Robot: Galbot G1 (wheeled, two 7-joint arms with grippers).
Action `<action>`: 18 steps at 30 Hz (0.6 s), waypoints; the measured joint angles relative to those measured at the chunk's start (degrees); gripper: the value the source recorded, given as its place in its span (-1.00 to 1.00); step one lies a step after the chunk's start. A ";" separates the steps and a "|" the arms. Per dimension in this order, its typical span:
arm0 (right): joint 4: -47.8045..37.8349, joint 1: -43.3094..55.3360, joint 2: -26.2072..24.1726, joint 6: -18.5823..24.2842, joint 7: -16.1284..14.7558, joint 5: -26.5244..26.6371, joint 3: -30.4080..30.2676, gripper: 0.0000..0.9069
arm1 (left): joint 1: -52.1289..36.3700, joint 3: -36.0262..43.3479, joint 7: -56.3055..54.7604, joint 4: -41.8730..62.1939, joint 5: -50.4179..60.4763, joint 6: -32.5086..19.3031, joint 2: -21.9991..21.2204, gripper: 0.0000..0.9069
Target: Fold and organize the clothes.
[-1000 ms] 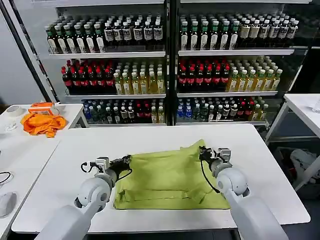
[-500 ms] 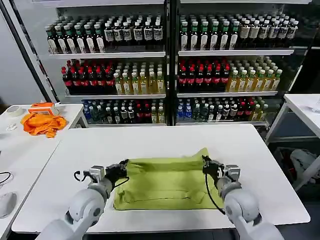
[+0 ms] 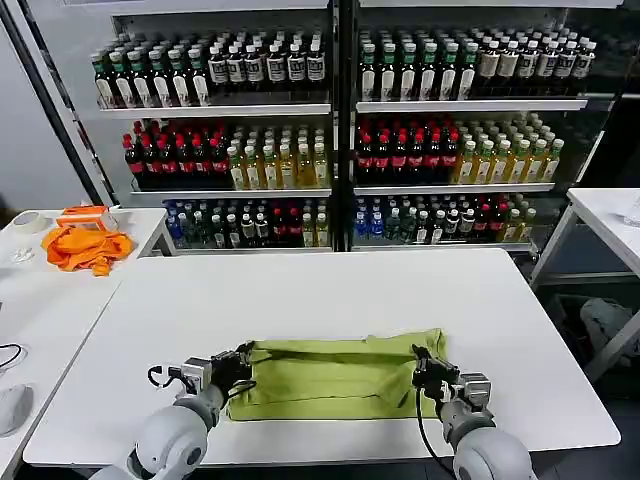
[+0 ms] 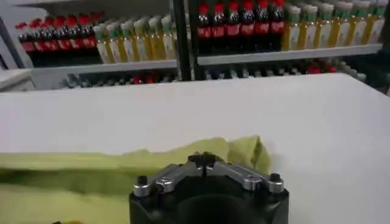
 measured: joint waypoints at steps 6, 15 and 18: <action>1.89 -2.50 0.65 0.14 -0.42 -2.27 1.20 1.00 | 1.65 -0.67 0.09 -0.51 3.78 -0.67 -0.70 1.00; 5.25 -6.92 1.36 1.18 -0.92 -5.28 3.63 1.00 | 4.91 -2.87 -1.48 -2.63 7.92 -2.25 -2.85 1.00; 5.73 -8.29 1.66 1.54 -1.13 -6.09 4.10 1.00 | 6.24 -3.90 -2.39 -3.45 8.19 -2.30 -4.01 1.00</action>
